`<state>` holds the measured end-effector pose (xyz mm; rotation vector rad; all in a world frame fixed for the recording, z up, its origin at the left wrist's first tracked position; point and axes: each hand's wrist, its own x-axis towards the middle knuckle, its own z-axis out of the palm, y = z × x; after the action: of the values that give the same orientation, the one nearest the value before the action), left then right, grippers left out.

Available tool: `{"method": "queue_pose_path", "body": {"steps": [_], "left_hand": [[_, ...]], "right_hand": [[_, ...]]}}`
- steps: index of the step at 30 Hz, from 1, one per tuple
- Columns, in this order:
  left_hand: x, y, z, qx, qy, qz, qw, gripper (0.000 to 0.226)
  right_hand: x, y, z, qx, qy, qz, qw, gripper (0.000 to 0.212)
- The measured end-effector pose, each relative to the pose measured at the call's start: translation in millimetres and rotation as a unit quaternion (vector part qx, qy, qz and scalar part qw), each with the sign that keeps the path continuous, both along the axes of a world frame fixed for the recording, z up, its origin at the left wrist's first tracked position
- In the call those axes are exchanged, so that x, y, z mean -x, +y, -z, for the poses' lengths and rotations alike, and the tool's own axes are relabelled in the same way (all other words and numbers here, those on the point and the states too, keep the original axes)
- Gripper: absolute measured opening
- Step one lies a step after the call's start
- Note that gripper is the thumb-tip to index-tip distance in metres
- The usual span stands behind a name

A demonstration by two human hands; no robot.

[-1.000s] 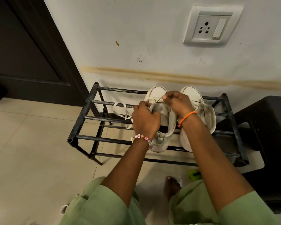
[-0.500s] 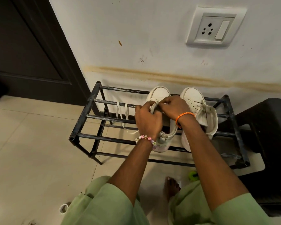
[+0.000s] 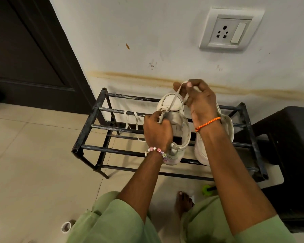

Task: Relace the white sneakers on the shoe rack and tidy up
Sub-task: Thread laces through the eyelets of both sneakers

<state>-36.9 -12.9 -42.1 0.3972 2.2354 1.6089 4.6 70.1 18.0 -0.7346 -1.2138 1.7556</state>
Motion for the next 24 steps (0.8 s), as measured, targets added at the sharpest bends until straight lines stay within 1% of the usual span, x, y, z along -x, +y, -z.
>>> {"method": "queue_pose_path", "body": {"steps": [1, 2, 3, 4, 5, 6, 7, 8, 10, 11, 13, 15, 16, 17, 18, 21, 24], "left_hand": [[0.0, 0.3, 0.2, 0.001, 0.002, 0.000, 1.000, 0.032], [0.0, 0.4, 0.7, 0.002, 0.003, 0.000, 1.000, 0.032], [-0.3, 0.5, 1.1, -0.001, 0.002, -0.003, 1.000, 0.031], [-0.5, 0.5, 1.3, -0.007, -0.001, -0.006, 1.000, 0.029], [-1.0, 0.4, 0.8, -0.015, -0.005, -0.011, 1.000, 0.027], [-1.7, 0.3, -0.1, -0.022, -0.009, -0.016, 1.000, 0.025], [-2.4, 0.0, -1.0, -0.026, -0.012, -0.021, 0.999, 0.023], [-3.1, -0.1, -2.6, -0.028, -0.017, -0.026, 0.999, 0.022], [-3.6, -0.3, -4.6, -0.030, -0.025, -0.034, 0.999, 0.022], [-3.4, 0.1, -5.0, -0.033, -0.028, -0.036, 0.998, 0.022], [-4.0, 0.4, -4.9, -0.038, -0.032, -0.035, 0.998, 0.024], [-4.1, 0.2, -4.8, -0.034, -0.026, -0.035, 0.998, 0.024], [-3.7, 0.4, -4.5, -0.033, -0.022, -0.036, 0.999, 0.024], [-3.4, 0.4, -4.3, -0.035, -0.022, -0.037, 0.998, 0.024], [-3.1, 0.5, -4.5, -0.038, -0.025, -0.039, 0.998, 0.023], [-2.7, 0.3, -5.7, -0.040, -0.045, -0.045, 0.997, 0.021], [-2.4, 0.0, -6.0, -0.034, -0.049, -0.042, 0.997, 0.022]], "right_hand": [[-0.8, -0.3, -6.2, 0.032, 0.033, -0.008, 0.999, 0.022], [-1.7, -0.2, -9.2, 0.050, 0.036, -0.005, 0.998, 0.023], [-2.8, 1.0, -8.6, 0.055, 0.014, 0.012, 0.998, 0.024], [-3.9, 2.2, -6.2, 0.043, -0.026, 0.034, 0.998, 0.025], [-5.3, 4.0, -1.2, 0.009, -0.087, 0.057, 0.995, 0.024], [-7.0, 5.8, 4.3, -0.047, -0.167, 0.075, 0.982, 0.019], [-9.0, 6.5, 9.1, -0.112, -0.250, 0.080, 0.958, 0.011], [-10.8, 6.3, 13.9, -0.171, -0.323, 0.069, 0.928, 0.012], [-12.4, 5.3, 21.2, -0.267, -0.430, 0.012, 0.862, 0.032], [-11.1, 4.8, 22.8, -0.296, -0.474, -0.023, 0.829, 0.034], [-6.3, 2.7, 23.7, -0.313, -0.540, -0.075, 0.777, 0.025], [-2.5, -0.1, 23.4, -0.311, -0.574, -0.099, 0.751, 0.019], [-1.7, -1.5, 23.5, -0.311, -0.578, -0.099, 0.748, 0.018], [-2.0, -2.1, 24.4, -0.307, -0.570, -0.093, 0.757, 0.017], [-2.8, -2.4, 25.0, -0.300, -0.552, -0.084, 0.774, 0.016], [-7.1, 5.3, 26.0, -0.238, -0.456, -0.045, 0.856, 0.012], [-10.3, 10.4, 13.7, -0.148, -0.303, -0.014, 0.941, 0.006]]}}
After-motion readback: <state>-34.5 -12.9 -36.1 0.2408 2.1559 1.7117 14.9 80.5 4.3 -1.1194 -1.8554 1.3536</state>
